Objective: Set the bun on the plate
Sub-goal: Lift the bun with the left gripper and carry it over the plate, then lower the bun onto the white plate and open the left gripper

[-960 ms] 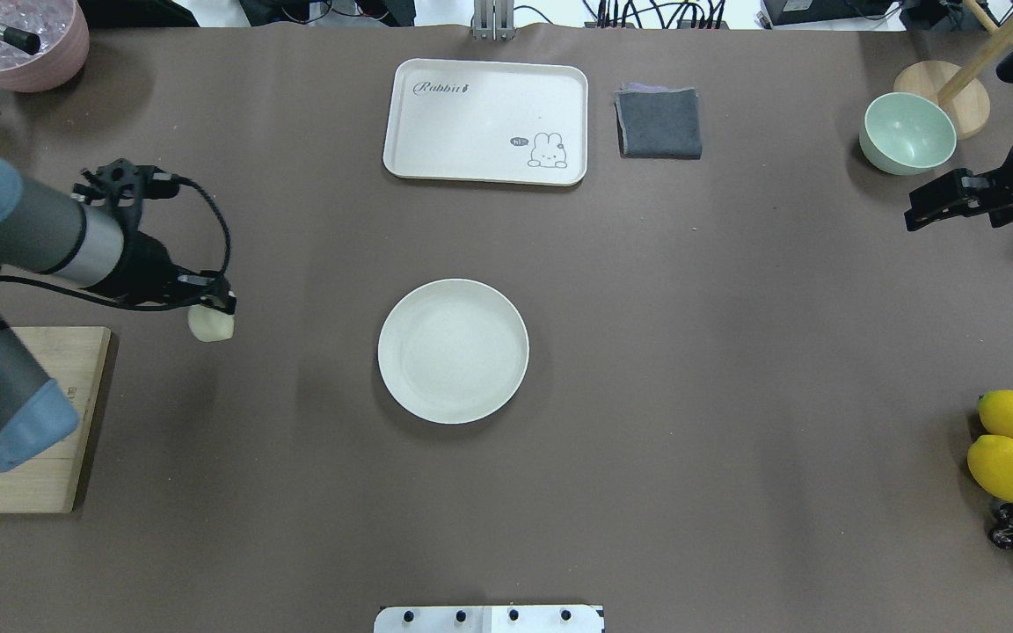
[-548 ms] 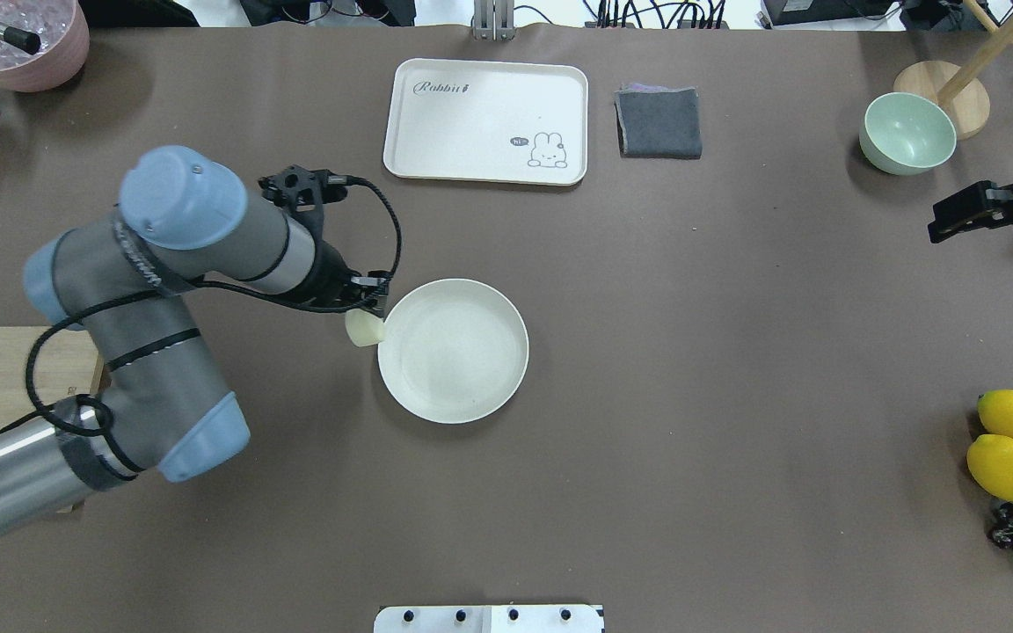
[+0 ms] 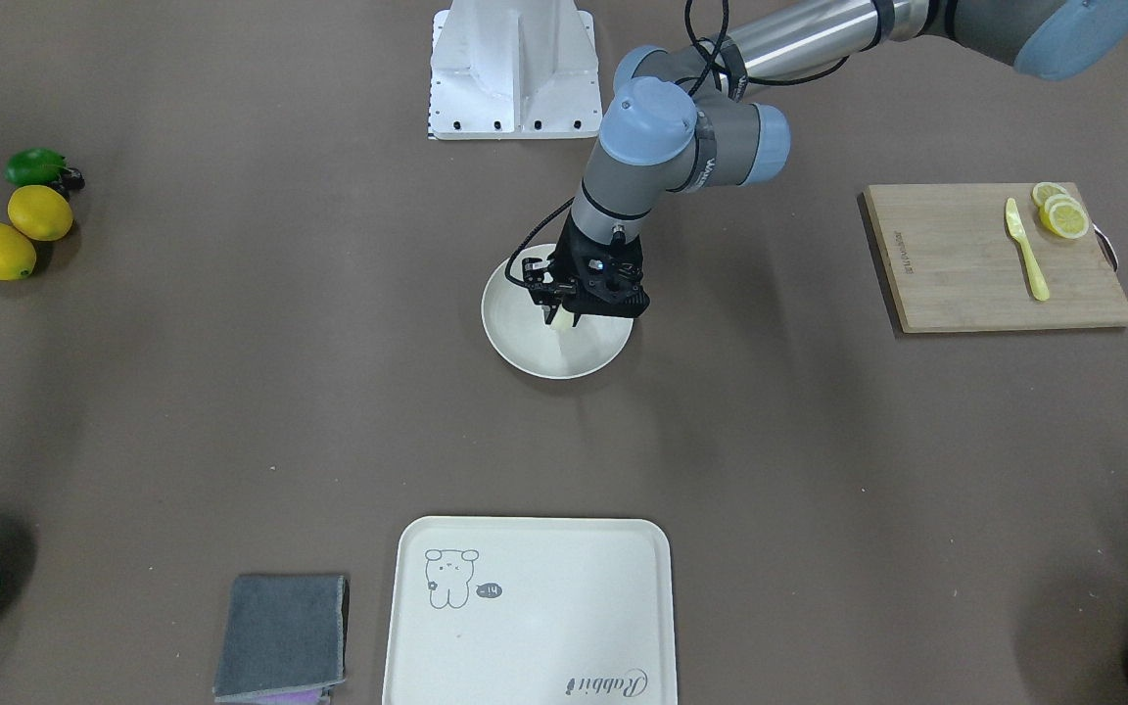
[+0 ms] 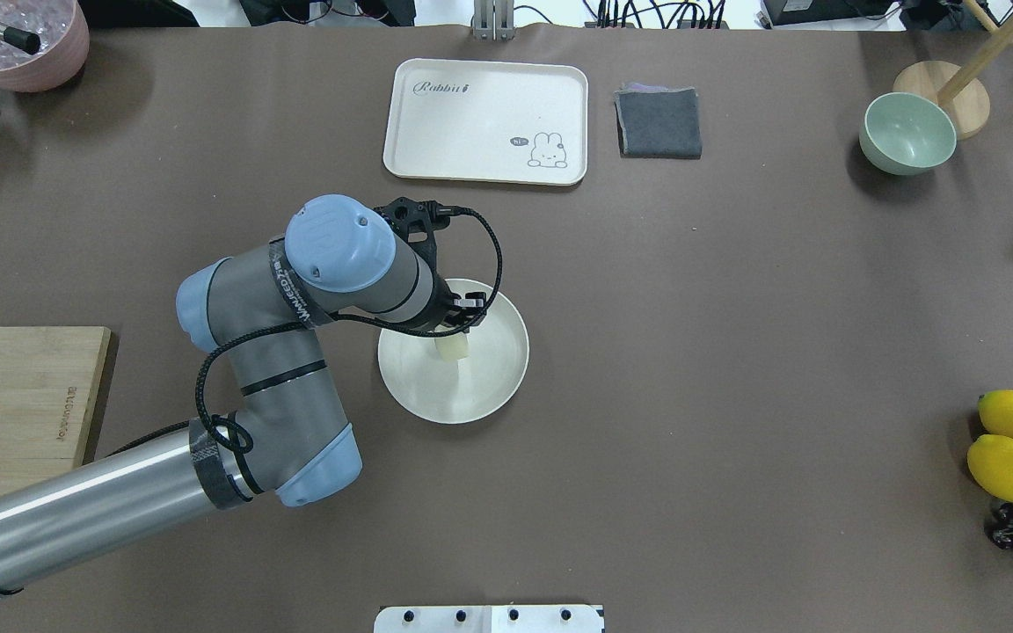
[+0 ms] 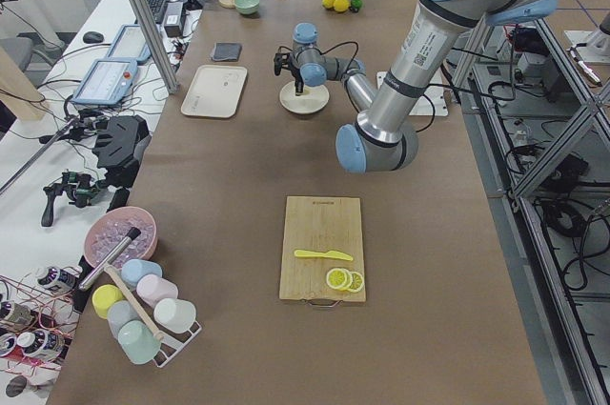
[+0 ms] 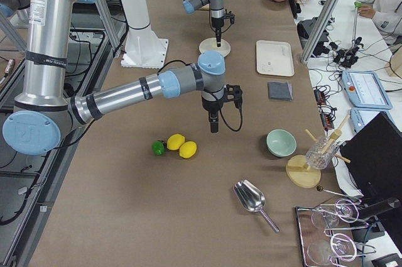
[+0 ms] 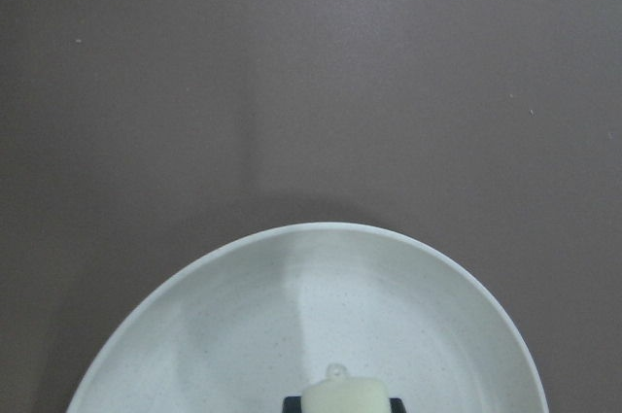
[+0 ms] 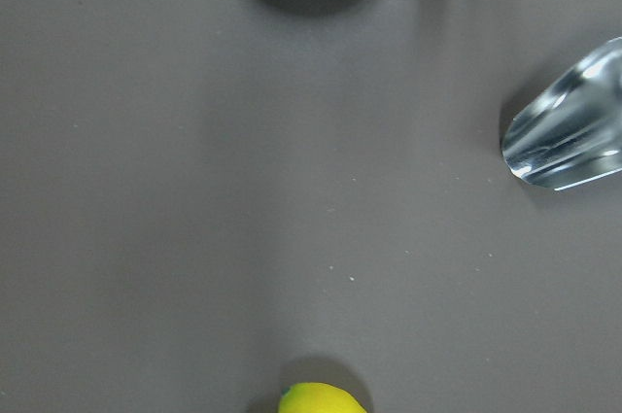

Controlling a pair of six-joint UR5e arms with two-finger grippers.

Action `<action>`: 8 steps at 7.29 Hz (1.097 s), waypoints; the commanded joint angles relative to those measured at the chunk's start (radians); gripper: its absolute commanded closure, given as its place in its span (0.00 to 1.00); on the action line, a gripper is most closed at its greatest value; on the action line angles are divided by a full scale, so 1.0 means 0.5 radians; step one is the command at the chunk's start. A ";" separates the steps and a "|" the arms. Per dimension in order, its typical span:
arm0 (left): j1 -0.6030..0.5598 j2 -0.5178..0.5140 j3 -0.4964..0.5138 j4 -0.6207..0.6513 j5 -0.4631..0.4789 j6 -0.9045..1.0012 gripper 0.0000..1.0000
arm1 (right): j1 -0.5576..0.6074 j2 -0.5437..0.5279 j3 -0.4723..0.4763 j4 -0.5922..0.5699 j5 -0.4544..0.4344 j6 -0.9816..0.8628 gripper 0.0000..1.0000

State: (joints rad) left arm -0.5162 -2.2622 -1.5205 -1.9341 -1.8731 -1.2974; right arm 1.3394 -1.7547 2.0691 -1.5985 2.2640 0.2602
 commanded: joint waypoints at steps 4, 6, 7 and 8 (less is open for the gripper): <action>0.045 0.011 -0.118 0.015 0.151 -0.001 0.03 | 0.226 -0.172 -0.027 0.012 0.003 -0.253 0.00; -0.178 0.097 -0.311 0.313 -0.069 0.094 0.03 | 0.291 -0.267 -0.027 0.012 0.000 -0.281 0.00; -0.307 0.191 -0.491 0.583 -0.131 0.349 0.03 | 0.340 -0.279 -0.061 0.016 0.000 -0.345 0.00; -0.466 0.253 -0.618 0.865 -0.159 0.668 0.03 | 0.383 -0.280 -0.109 0.016 0.003 -0.443 0.00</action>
State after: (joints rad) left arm -0.6575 -2.1788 -1.7422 -1.6680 -1.9227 -1.1314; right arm 1.5034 -1.8882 2.0385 -1.5913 2.2647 0.0877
